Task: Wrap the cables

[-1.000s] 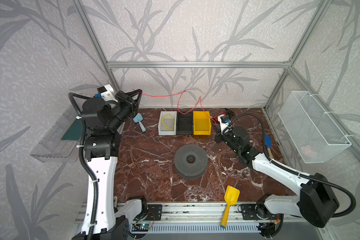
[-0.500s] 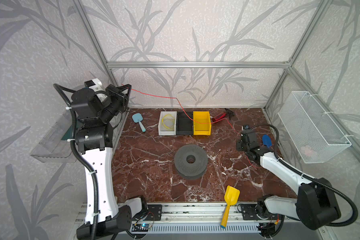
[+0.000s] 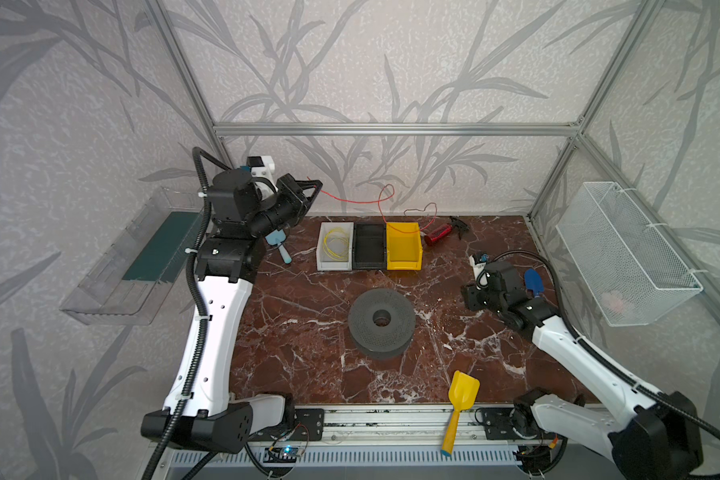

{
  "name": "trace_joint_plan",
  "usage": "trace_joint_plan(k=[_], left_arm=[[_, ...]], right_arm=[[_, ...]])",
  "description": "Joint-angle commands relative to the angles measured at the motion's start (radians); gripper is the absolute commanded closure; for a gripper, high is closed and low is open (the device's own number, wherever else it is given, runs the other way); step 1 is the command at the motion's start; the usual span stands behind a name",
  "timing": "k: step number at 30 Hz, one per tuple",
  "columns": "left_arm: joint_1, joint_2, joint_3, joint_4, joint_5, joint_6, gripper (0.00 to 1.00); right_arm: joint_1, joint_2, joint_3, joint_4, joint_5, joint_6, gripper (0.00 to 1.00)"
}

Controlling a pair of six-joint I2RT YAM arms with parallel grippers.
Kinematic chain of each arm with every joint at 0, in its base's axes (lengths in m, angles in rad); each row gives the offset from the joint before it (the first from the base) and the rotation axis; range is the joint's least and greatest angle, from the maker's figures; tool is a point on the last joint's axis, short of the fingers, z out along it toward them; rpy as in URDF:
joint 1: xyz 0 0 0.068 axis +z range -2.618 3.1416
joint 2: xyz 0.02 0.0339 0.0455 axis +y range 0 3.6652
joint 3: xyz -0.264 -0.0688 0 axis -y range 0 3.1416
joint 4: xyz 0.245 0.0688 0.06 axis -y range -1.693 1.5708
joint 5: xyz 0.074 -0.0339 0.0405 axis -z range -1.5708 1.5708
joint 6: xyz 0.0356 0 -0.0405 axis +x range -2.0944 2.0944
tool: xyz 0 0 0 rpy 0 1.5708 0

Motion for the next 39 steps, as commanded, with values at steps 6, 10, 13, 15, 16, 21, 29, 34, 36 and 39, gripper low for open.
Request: trace_joint_plan(k=[6,10,13,15,16,21,29,34,36,39], left_arm=[[-0.104,0.044,0.024,0.111,0.062,-0.039,1.0],[-0.138,0.063,0.057,0.109,0.132,-0.027,1.0],[-0.156,0.056,0.066,0.112,0.172,0.003,1.0],[-0.157,0.039,0.066,0.117,0.197,0.014,1.0],[-0.157,0.033,0.07,0.116,0.207,0.019,1.0],[-0.157,0.022,0.141,0.09,0.304,0.034,1.0],[-0.156,-0.006,0.191,-0.037,0.343,0.107,1.0],[-0.156,-0.027,0.154,-0.017,0.346,0.093,1.0],[-0.156,-0.026,0.15,-0.011,0.35,0.09,1.0],[-0.156,-0.021,0.156,-0.008,0.351,0.083,1.0]], right_arm=[[0.017,-0.201,0.164,0.058,-0.28,-0.068,0.27],[0.028,-0.144,0.288,0.075,-0.414,-0.11,0.22],[0.057,-0.079,0.325,0.108,-0.459,-0.156,0.22],[0.094,-0.049,0.326,0.138,-0.469,-0.196,0.21],[0.112,-0.035,0.327,0.153,-0.457,-0.207,0.21],[0.201,0.061,0.383,0.175,-0.469,-0.312,0.21],[0.213,0.186,0.43,0.225,-0.527,-0.387,0.19],[0.212,0.27,0.448,0.3,-0.631,-0.361,0.18],[0.213,0.311,0.446,0.341,-0.665,-0.352,0.18],[0.217,0.364,0.437,0.422,-0.699,-0.323,0.18]])
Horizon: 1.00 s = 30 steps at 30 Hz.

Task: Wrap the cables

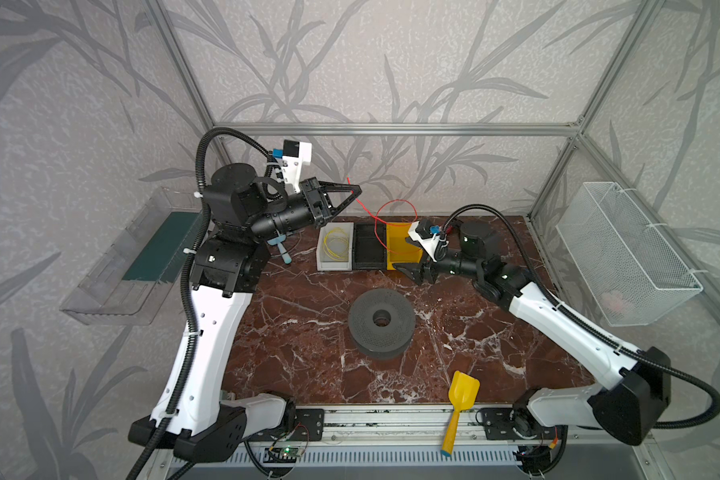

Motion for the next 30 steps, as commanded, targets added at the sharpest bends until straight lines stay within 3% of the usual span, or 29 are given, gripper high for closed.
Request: trace_joint_plan(k=[1,9,13,20,25,30], left_arm=[[0.0,-0.007,0.005,0.015,0.036,-0.003,1.0],[0.008,0.012,0.062,-0.017,0.056,-0.005,1.0],[0.023,0.015,0.11,-0.121,0.02,0.041,1.0],[0.036,0.009,0.107,-0.104,0.068,0.011,1.0],[0.036,-0.027,0.055,0.018,0.095,-0.064,1.0],[0.036,-0.043,0.041,0.017,0.104,-0.072,1.0]], right_arm=[[0.005,0.051,0.015,0.121,-0.074,0.031,0.18],[0.007,0.228,0.063,0.22,-0.083,0.018,0.21],[-0.011,0.191,-0.004,0.319,-0.088,0.075,0.21],[-0.009,0.095,-0.057,0.275,-0.018,-0.01,0.2],[-0.008,0.17,0.037,0.213,-0.037,-0.059,0.2],[-0.002,0.26,0.118,0.165,-0.076,-0.08,0.2]])
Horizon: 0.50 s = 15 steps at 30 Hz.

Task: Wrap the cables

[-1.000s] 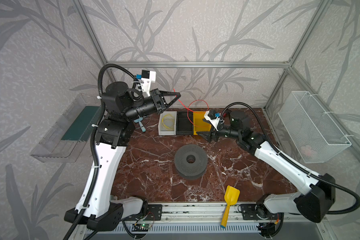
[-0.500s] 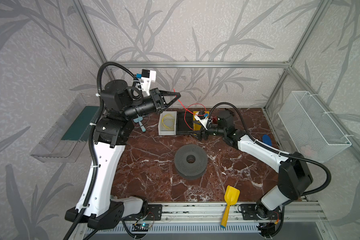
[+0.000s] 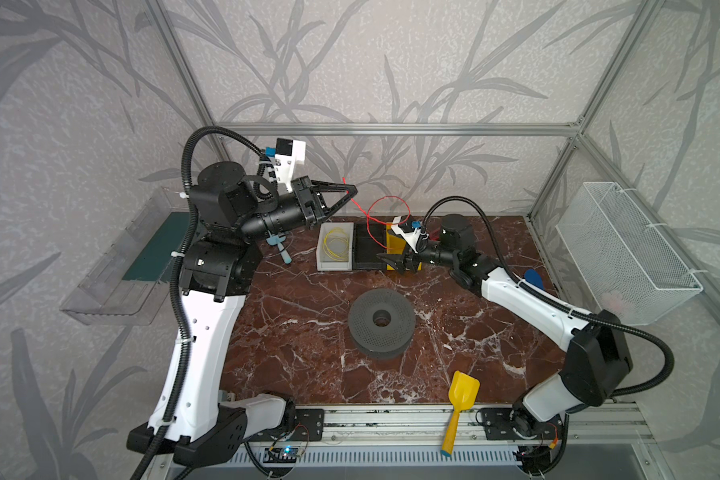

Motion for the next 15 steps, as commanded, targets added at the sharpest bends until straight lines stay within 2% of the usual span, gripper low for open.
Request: trace_joint_plan(k=[1,6,10,12,14,15], left_arm=[[0.003,-0.033,-0.008,0.05,0.046,-0.031,1.0],[0.003,-0.036,-0.012,0.071,0.06,-0.048,1.0],[0.003,-0.035,-0.01,0.079,0.059,-0.051,1.0],[0.007,-0.038,-0.009,0.066,0.044,-0.038,1.0],[0.018,-0.041,0.002,0.035,0.016,-0.017,1.0],[0.032,-0.044,0.011,0.023,-0.001,-0.007,1.0]], right_arm=[[0.005,0.044,0.035,-0.03,-0.013,-0.031,0.2],[0.005,0.129,0.112,-0.066,0.01,-0.072,0.23],[0.01,0.175,0.135,-0.059,0.018,-0.068,0.4],[0.011,0.172,0.11,-0.033,0.038,-0.059,0.54],[0.012,0.153,0.069,-0.002,0.086,-0.052,0.82],[0.012,0.136,0.043,0.01,0.121,-0.052,0.93]])
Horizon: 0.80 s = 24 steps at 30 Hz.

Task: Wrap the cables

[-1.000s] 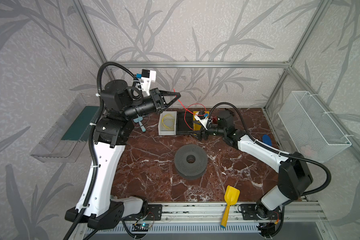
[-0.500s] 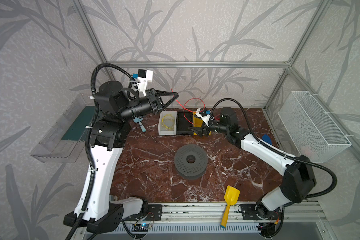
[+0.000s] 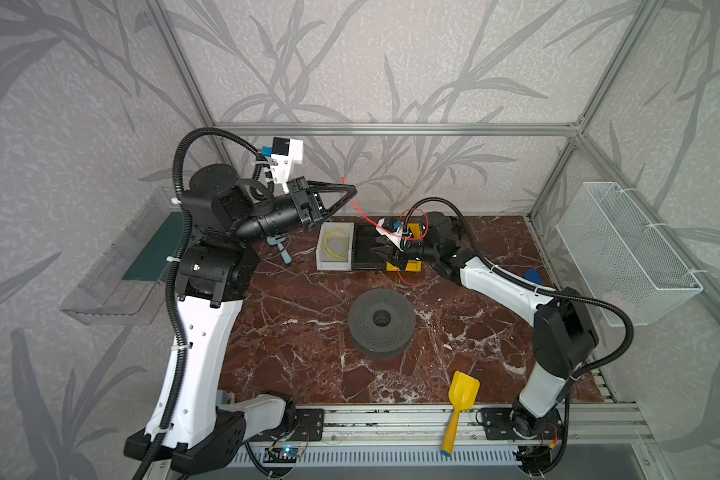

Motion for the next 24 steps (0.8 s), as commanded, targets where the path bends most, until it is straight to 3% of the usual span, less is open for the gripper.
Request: trace_joint_plan(k=[1,6,15,20,24], left_arm=[[0.037,-0.031,0.022,-0.016,-0.033,0.021,1.0],[0.161,-0.047,0.05,-0.059,-0.153,0.025,1.0],[0.224,-0.021,-0.001,0.012,-0.314,-0.009,1.0],[0.318,0.023,0.074,-0.05,-0.417,0.005,1.0],[0.344,0.153,0.285,-0.201,-0.461,0.09,1.0]], right_arm=[[0.003,-0.054,-0.059,0.051,0.108,0.004,1.0],[0.001,-0.185,-0.142,0.004,0.311,-0.01,1.0],[-0.001,-0.394,-0.302,-0.101,0.648,0.028,1.0],[-0.043,-0.424,-0.386,-0.163,0.783,0.168,1.0],[-0.059,-0.457,-0.45,-0.235,0.839,0.26,1.0]])
